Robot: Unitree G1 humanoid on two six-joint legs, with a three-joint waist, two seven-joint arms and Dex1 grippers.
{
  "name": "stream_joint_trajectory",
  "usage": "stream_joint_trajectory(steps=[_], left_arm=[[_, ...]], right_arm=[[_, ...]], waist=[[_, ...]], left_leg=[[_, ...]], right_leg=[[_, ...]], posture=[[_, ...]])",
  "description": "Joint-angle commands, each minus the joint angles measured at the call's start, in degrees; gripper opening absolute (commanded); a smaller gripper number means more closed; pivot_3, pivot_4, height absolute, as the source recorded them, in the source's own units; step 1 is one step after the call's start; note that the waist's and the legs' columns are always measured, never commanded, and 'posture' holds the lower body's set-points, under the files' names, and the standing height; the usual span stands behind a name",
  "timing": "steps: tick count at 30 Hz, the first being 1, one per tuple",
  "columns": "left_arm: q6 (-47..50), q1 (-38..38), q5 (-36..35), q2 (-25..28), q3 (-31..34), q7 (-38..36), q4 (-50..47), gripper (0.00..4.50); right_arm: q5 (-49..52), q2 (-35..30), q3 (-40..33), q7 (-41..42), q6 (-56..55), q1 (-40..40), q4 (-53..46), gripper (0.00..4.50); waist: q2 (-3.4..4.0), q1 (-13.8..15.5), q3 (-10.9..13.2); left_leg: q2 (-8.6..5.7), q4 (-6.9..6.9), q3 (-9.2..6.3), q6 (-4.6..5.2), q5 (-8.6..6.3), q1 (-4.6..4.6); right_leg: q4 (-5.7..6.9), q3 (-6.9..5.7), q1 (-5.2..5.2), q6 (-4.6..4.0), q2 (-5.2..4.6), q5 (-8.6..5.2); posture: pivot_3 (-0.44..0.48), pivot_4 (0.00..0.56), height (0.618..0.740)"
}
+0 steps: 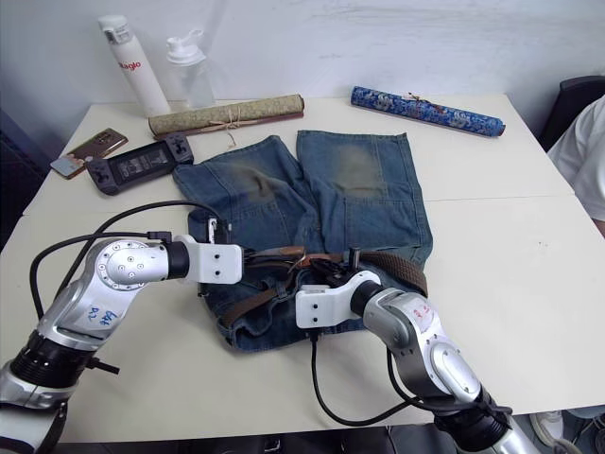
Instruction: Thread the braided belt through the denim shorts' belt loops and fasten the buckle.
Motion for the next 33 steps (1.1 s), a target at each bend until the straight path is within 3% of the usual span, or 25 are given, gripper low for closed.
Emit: stream_joint_trajectory(steps=[1, 18, 33], left_arm=[[-0.6, -1.3, -0.2, 1.1, 2.3, -0.3, -1.0, 0.0], [-2.0, -4.2, 0.1, 2.9, 2.7, -3.4, -0.7, 0.0], [-11.1, -8.2, 2.3, 4.8, 0.1, -7.2, 4.8, 0.0]], right_arm=[[-0.1, 0.5, -1.2, -0.2, -0.1, -0.4, -0.8, 0.12], [0.2, 0.4, -1.1, 0.0, -0.6, -1.2, -0.3, 0.12], [0.1, 0.5, -0.3, 0.3, -1.6, -2.3, 0.6, 0.12]], waist=[[0.0, 0.0, 0.0], [0.0, 0.0, 0.0], [0.0, 0.0, 0.0]], left_leg=[[0.0, 0.0, 0.0, 0.0, 0.0, 0.0], [-0.01, 0.02, 0.0, 0.0, 0.0, 0.0], [-0.01, 0.05, 0.03, 0.0, 0.0, 0.0]], right_leg=[[0.0, 0.0, 0.0, 0.0, 0.0, 0.0], [0.03, 0.0, -0.01, 0.0, 0.0, 0.0], [0.07, 0.0, -0.03, 0.0, 0.01, 0.0]], posture=[[0.0, 0.15, 0.717], [0.0, 0.15, 0.717], [0.0, 0.15, 0.717]])
